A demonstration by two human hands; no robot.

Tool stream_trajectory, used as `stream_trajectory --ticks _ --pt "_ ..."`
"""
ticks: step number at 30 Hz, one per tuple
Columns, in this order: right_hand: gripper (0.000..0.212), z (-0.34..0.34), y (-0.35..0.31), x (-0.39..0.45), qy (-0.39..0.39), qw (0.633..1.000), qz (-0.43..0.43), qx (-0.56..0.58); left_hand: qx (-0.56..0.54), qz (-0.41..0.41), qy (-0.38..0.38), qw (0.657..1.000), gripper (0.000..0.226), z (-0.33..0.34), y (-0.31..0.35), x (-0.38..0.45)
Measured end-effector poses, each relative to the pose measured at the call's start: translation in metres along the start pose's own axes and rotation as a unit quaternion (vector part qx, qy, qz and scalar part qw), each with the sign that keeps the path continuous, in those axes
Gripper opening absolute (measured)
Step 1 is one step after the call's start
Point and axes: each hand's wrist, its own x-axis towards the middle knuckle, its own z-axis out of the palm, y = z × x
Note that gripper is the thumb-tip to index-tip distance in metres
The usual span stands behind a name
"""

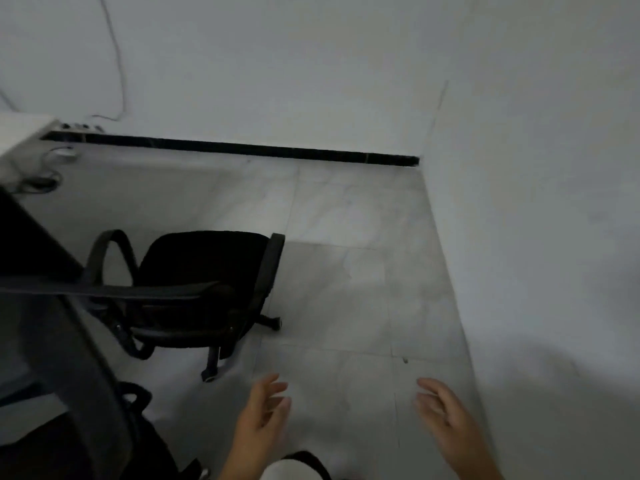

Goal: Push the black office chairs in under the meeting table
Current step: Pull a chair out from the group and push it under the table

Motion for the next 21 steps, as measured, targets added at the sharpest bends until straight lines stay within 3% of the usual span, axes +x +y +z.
stream_trajectory --ticks 8,11,15,21 --pt "0.027 0.063 -0.045 0.111 -0.191 0.977 -0.017 -0.098 -0.058 -0.068 0.184 0.979 0.029 -0.013 -0.007 0.052" --pt "0.047 0.099 -0.082 0.148 -0.250 0.957 -0.050 -0.140 -0.079 -0.061 0.225 0.969 0.031 -0.037 0.009 0.084" --pt "0.025 0.151 -0.146 0.208 -0.333 0.917 -0.117 -0.184 -0.092 -0.040 0.263 0.959 0.027 -0.073 0.037 0.128" --pt "0.023 0.220 -0.208 0.254 -0.409 0.877 -0.156 -0.196 -0.135 -0.034 0.363 0.921 0.026 -0.099 0.059 0.145"
